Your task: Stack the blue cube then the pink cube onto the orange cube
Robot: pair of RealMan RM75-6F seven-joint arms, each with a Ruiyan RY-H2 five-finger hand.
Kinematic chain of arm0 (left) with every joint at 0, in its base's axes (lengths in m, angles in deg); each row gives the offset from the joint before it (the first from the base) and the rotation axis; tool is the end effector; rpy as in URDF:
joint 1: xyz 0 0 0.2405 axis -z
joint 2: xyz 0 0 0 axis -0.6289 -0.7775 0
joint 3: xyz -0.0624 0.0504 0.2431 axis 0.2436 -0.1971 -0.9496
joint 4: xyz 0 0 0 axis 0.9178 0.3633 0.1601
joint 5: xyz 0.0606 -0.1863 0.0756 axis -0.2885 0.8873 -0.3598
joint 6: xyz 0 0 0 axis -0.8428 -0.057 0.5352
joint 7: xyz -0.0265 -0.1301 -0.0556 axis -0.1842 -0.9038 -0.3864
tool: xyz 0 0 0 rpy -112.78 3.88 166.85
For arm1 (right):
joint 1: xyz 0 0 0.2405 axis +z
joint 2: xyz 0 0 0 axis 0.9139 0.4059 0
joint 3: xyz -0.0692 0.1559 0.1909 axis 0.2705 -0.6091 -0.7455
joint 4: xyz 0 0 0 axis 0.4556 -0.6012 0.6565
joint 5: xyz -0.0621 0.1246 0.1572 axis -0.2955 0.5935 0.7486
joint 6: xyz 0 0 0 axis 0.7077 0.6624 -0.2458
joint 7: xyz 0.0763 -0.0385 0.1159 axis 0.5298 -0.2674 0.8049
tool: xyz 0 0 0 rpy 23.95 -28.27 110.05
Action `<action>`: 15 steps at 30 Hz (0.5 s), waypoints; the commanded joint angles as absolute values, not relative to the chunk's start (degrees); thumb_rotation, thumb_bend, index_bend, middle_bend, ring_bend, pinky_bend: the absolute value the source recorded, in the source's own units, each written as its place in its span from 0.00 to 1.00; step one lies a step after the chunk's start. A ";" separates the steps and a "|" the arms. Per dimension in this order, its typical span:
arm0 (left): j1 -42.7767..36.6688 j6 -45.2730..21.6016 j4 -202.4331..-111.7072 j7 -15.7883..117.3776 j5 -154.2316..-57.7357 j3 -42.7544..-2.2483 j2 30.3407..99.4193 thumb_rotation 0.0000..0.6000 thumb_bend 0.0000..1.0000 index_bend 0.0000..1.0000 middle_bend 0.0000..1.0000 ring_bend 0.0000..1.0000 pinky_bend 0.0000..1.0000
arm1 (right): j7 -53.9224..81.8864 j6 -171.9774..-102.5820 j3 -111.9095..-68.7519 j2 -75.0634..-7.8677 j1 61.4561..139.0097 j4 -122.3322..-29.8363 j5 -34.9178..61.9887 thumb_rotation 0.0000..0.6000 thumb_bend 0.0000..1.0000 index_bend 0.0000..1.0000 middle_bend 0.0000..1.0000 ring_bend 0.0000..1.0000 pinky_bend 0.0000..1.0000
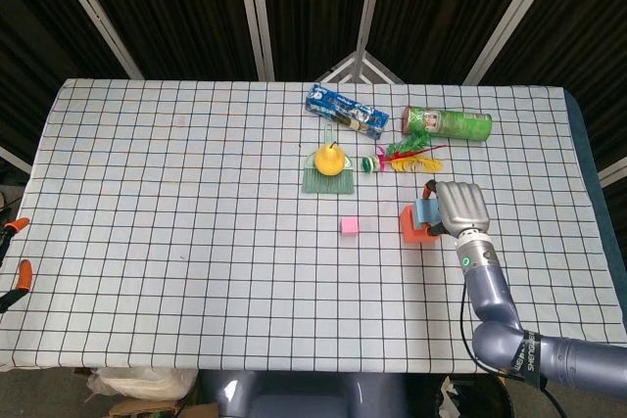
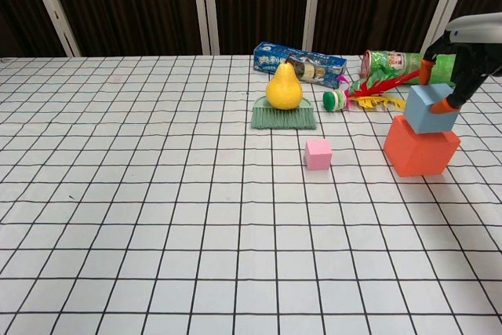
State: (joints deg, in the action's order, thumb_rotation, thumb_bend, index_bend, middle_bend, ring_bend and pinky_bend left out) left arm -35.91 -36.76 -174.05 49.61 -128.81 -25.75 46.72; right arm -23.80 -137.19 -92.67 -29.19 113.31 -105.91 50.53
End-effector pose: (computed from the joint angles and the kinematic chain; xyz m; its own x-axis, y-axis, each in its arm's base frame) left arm -0.3221 0.1784 0.1757 0.4111 -0.0961 0.9065 0.9115 0.0566 -0.4074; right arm -0.1671 -0.3558 0.0796 0.4126 -0.3230 0.8517 -0.8949 0.0310 0.4452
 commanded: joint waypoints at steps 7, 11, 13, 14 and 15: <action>-35.90 -36.72 -174.10 49.68 -128.66 -25.68 46.74 1.00 0.58 0.18 0.06 0.00 0.00 | -23.14 -136.62 -92.42 -29.49 113.42 -105.18 50.48 1.00 0.39 0.49 1.00 1.00 0.93; -35.89 -36.70 -174.11 49.75 -128.70 -25.70 46.75 1.00 0.58 0.18 0.06 0.00 0.00 | -22.89 -136.46 -92.32 -29.66 113.44 -104.90 50.46 1.00 0.39 0.49 1.00 1.00 0.93; -35.93 -36.74 -174.11 49.70 -128.61 -25.67 46.73 1.00 0.58 0.18 0.06 0.00 0.00 | -22.67 -136.36 -92.27 -29.74 113.41 -104.66 50.43 1.00 0.39 0.49 1.00 1.00 0.93; -35.93 -36.73 -174.11 49.68 -128.57 -25.65 46.72 1.00 0.58 0.18 0.06 0.00 0.00 | -22.61 -136.31 -92.23 -29.75 113.41 -104.58 50.42 1.00 0.39 0.49 1.00 1.00 0.93; -35.93 -36.72 -174.12 49.68 -128.55 -25.64 46.72 1.00 0.58 0.18 0.06 0.00 0.00 | -22.55 -136.26 -92.19 -29.76 113.41 -104.51 50.41 1.00 0.39 0.49 1.00 1.00 0.93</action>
State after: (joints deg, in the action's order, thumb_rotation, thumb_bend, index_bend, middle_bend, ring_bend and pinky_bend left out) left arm -35.92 -36.71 -174.12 49.68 -128.55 -25.64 46.72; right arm -22.57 -136.28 -92.21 -29.75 113.41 -104.53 50.42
